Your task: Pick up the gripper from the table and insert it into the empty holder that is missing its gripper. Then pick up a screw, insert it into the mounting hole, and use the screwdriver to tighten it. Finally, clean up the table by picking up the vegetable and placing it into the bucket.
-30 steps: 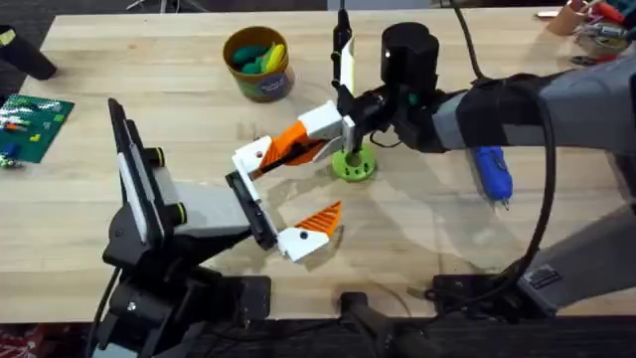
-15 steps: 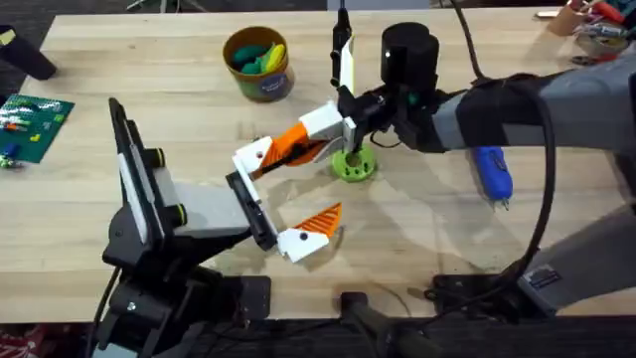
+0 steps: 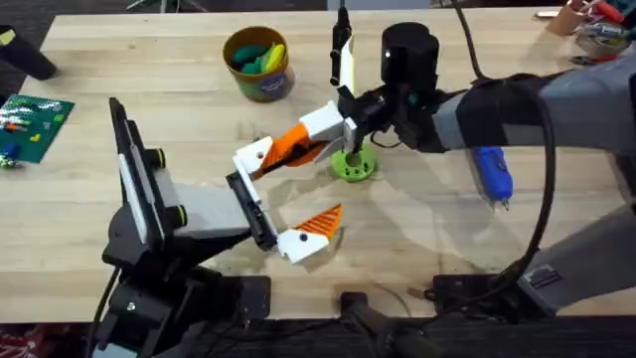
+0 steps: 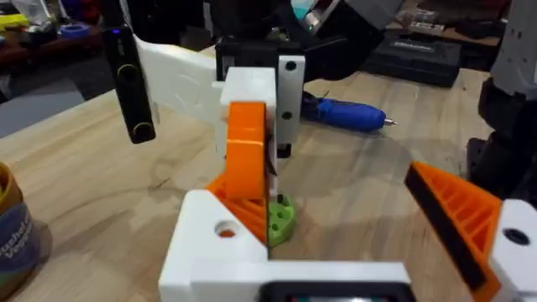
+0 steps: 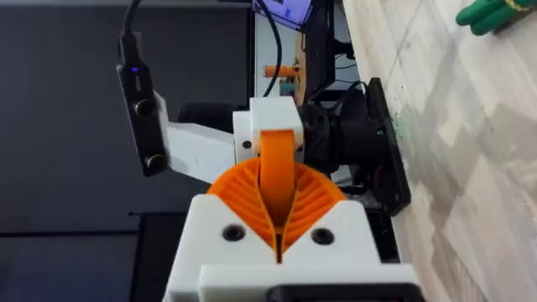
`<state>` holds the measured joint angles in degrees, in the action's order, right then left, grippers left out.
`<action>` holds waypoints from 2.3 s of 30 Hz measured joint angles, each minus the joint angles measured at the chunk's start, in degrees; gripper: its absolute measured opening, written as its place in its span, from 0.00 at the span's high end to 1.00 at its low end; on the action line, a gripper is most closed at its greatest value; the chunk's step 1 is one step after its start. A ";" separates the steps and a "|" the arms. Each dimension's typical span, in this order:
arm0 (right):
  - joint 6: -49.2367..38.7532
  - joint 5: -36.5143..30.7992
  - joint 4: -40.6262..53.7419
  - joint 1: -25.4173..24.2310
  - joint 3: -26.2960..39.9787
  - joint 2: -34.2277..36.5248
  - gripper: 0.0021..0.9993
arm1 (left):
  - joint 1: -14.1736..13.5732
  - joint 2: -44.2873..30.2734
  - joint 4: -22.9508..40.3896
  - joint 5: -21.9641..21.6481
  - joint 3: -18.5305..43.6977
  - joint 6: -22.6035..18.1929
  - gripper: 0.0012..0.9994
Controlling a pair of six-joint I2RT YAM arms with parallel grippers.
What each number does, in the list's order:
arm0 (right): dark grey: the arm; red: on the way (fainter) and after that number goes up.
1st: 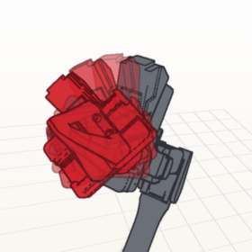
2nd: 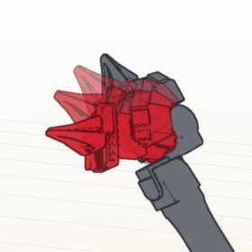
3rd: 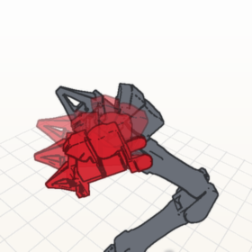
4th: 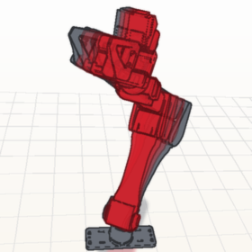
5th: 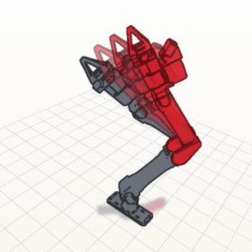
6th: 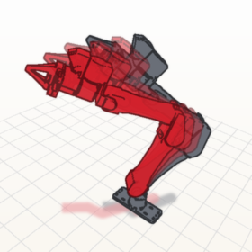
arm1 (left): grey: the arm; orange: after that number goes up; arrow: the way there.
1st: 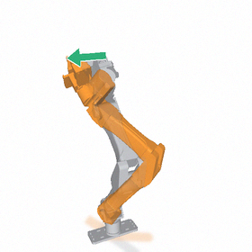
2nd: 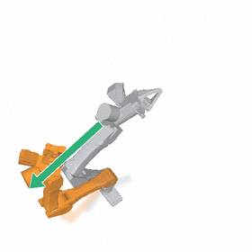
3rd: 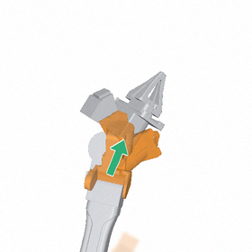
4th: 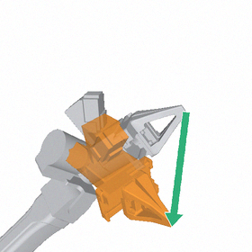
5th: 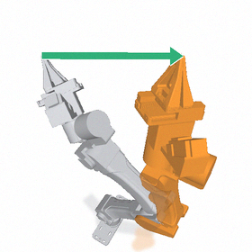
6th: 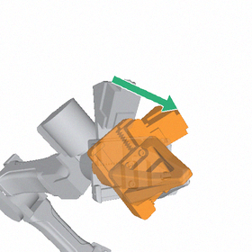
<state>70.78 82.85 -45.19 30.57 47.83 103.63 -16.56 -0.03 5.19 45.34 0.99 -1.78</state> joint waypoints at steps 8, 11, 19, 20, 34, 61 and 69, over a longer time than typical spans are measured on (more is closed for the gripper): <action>-0.40 -0.02 0.00 0.15 -0.01 0.00 0.99 | 0.00 0.00 0.09 0.07 0.03 0.00 0.01; -0.52 -0.02 0.00 0.17 -0.02 0.00 0.99 | 0.00 0.00 0.11 0.09 0.05 -0.02 0.01; -0.50 -0.06 0.08 0.17 0.00 0.00 0.99 | 0.00 0.00 0.13 0.09 0.05 -0.03 0.01; -0.49 -0.06 0.09 0.17 -0.01 0.00 0.99 | 0.00 0.00 0.13 0.09 0.05 -0.01 0.01; -0.22 0.00 0.16 0.36 0.00 -0.01 0.78 | -0.01 0.00 0.19 0.69 0.05 0.06 0.01; -2.51 -1.65 -1.09 -3.65 0.77 -0.02 0.00 | -0.72 -0.01 0.66 7.43 0.05 0.05 0.01; -11.51 -9.93 -0.66 -6.89 0.78 -0.02 0.01 | -0.72 0.00 0.66 7.43 0.05 0.06 0.01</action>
<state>59.27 72.92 -45.84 23.67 48.61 103.61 -17.28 -0.03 5.85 52.77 1.04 -1.72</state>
